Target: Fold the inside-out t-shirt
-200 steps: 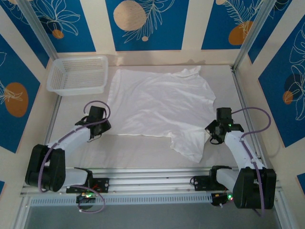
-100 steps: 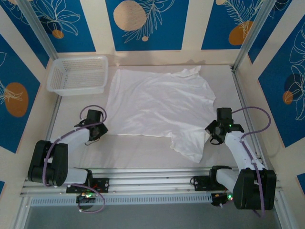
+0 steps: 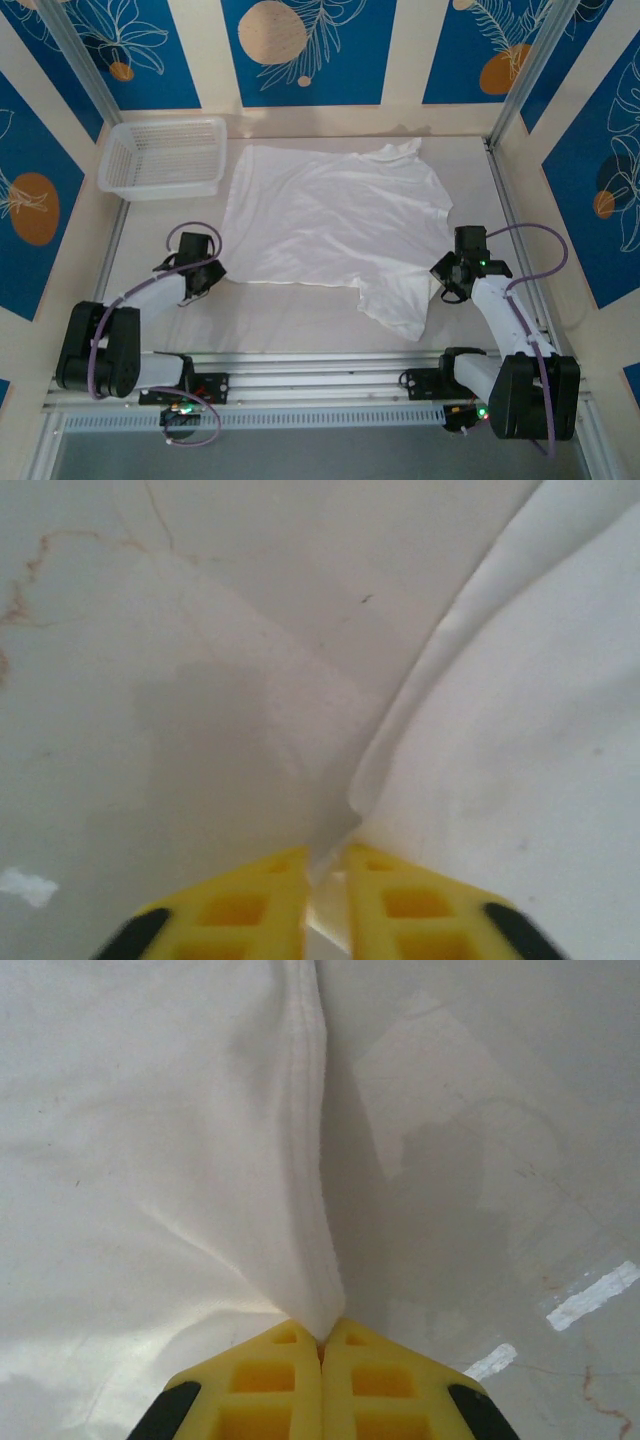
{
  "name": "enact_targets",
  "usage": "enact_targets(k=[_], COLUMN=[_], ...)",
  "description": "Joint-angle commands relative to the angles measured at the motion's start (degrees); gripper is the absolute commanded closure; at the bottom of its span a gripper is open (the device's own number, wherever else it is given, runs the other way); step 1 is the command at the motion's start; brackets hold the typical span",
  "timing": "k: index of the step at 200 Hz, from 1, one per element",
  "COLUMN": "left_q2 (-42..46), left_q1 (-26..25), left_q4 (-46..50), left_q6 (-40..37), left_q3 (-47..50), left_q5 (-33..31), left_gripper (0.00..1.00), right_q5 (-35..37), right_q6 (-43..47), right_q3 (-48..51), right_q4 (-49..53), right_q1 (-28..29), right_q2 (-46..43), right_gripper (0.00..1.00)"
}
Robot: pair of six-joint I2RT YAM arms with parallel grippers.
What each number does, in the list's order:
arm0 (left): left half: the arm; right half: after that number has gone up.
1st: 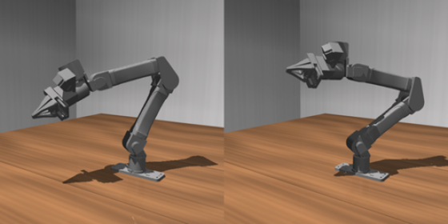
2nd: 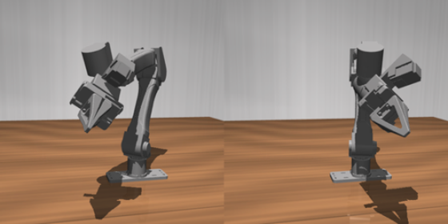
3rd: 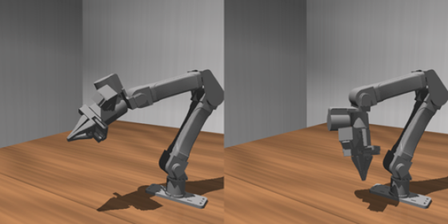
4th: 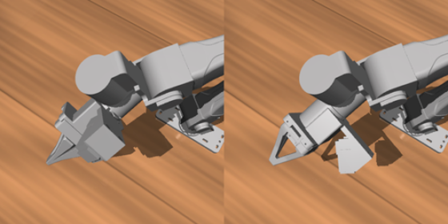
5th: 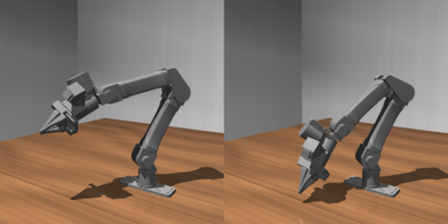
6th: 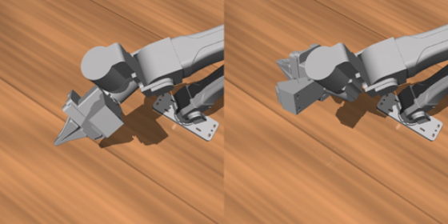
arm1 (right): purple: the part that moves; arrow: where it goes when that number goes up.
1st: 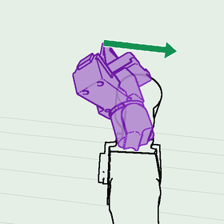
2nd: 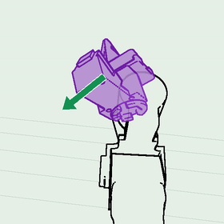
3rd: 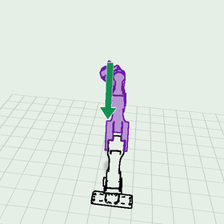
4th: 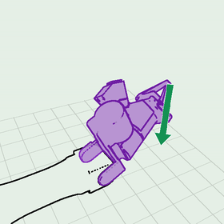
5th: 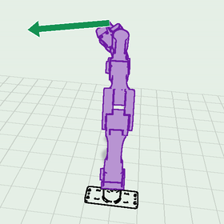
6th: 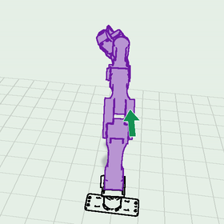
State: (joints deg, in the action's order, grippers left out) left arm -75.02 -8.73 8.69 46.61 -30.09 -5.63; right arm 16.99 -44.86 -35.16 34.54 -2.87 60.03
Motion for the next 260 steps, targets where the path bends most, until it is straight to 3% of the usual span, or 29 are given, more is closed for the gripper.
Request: enact_targets(k=[1, 50, 119, 155, 180, 199, 244, 260], left_q2=[1.8, 0.9, -0.2, -1.3, -1.6, -1.6, -1.3, -1.2], left_q1=[-0.1, -0.1, -0.1, -0.1, -0.1, -0.1, 0.0, -0.1], left_q4=[0.7, 0.6, 9.3, 4.0, -0.8, -0.3, 1.5, 2.7], left_q6=[0.4, 0.9, 1.0, -0.7, -0.2, -0.3, 0.0, 0.1], left_q3=[0.1, -0.1, -2.7, -2.4, -1.4, -1.6, -1.3, -1.4], left_q5=[1.7, 3.1, -3.0, 2.5, 5.6, 4.5, 1.7, 0.5], left_gripper=[0.70, 0.57, 0.59, 0.59, 0.65, 0.71, 0.74, 0.83], right_q5=[0.2, 0.1, 0.1, 0.3, 0.3, 0.3, 0.3, 0.6], right_q6=[1.1, 1.3, 1.3, 1.4, 1.4, 1.4, 1.2, 1.0], right_q3=[-0.9, -0.8, -0.7, -0.7, -0.8, -0.7, -0.8, -0.9], right_q4=[1.1, 0.9, 0.9, 0.8, 0.7, 0.6, 0.5, 0.7], right_q1=[-0.2, -0.2, 0.0, 0.1, 0.4, 0.5, 0.7, 0.7], right_q2=[-1.1, -1.0, -0.9, -0.6, -0.4, -0.3, 0.0, 0.1], right_gripper=[1.00, 1.00, 1.00, 1.00, 1.00, 1.00, 1.00, 1.00])
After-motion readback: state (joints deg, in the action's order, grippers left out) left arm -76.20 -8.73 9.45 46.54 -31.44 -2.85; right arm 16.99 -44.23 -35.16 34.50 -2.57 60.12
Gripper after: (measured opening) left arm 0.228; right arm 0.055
